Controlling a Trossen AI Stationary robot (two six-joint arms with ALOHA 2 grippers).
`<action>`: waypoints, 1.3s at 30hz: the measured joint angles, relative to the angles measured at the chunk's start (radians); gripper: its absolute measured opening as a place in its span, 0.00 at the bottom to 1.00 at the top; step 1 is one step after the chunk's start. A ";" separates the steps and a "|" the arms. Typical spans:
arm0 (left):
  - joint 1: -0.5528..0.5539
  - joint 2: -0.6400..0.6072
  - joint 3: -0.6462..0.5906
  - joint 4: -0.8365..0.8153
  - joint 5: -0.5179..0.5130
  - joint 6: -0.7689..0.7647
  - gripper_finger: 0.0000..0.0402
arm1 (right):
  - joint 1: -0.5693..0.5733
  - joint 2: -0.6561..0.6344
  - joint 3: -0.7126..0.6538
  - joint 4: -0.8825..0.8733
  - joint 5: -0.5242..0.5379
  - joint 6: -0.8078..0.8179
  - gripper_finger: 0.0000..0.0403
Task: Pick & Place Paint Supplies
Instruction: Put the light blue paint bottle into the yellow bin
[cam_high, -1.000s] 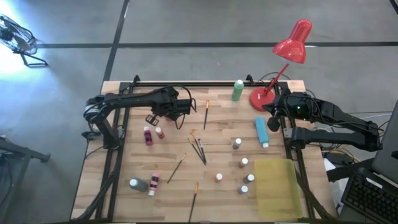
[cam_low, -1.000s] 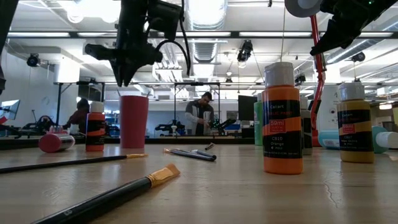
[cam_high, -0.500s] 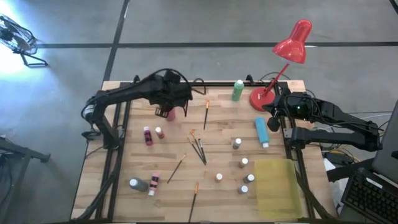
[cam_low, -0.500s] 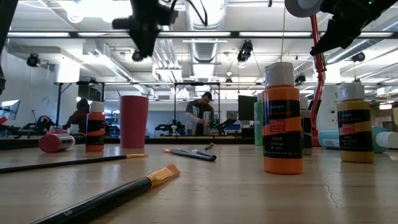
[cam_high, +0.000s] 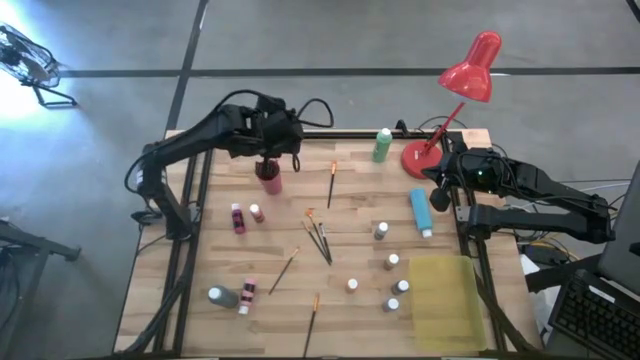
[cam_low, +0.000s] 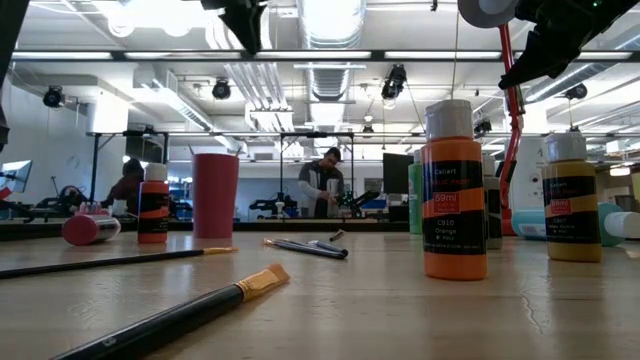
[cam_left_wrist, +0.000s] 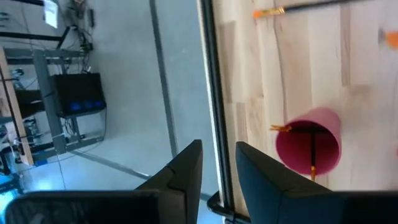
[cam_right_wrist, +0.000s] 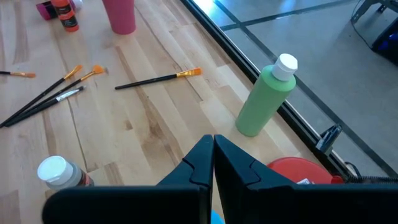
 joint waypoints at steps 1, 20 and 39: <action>0.000 0.000 0.011 0.001 0.000 -0.010 0.26 | 0.000 0.000 0.000 0.000 0.000 0.000 0.02; -0.001 -0.089 0.032 0.210 0.078 -0.227 0.25 | 0.000 0.000 0.000 0.000 0.000 -0.002 0.02; -0.071 -0.469 -0.563 0.781 0.118 -0.275 0.25 | 0.000 0.000 0.000 0.000 0.000 -0.001 0.02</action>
